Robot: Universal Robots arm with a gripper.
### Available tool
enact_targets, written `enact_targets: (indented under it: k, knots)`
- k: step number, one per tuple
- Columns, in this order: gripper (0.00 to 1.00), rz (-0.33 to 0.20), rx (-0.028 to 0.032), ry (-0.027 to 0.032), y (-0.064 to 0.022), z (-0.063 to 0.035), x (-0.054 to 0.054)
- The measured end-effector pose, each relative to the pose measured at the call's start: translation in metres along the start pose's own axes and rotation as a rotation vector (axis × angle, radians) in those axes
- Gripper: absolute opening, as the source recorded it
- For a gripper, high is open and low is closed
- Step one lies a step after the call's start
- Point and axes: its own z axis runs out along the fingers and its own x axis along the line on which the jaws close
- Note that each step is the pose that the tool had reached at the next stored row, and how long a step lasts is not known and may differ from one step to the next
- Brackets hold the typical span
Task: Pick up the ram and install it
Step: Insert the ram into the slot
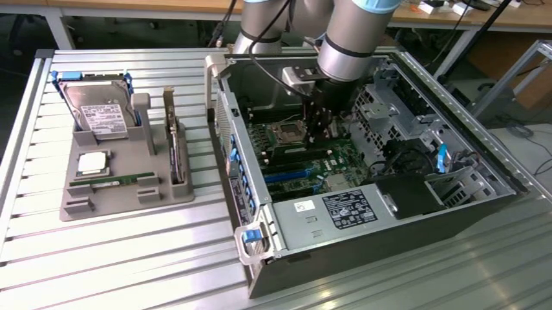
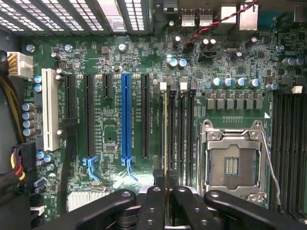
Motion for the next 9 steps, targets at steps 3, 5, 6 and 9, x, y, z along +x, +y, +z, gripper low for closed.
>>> enact_targets:
  k: [3, 5, 6, 9]
  knots:
    - [0.12, 0.000, 0.0001, 0.0024, 0.0012, 0.0075, 0.000]
    - [0.12, 0.000, 0.0000, 0.0043, 0.0019, 0.0105, 0.000]
    - [0.12, 0.000, 0.0001, 0.0042, 0.0019, 0.0117, -0.002]
    - [0.12, 0.000, 0.0040, 0.0019, 0.0023, 0.0134, -0.005]
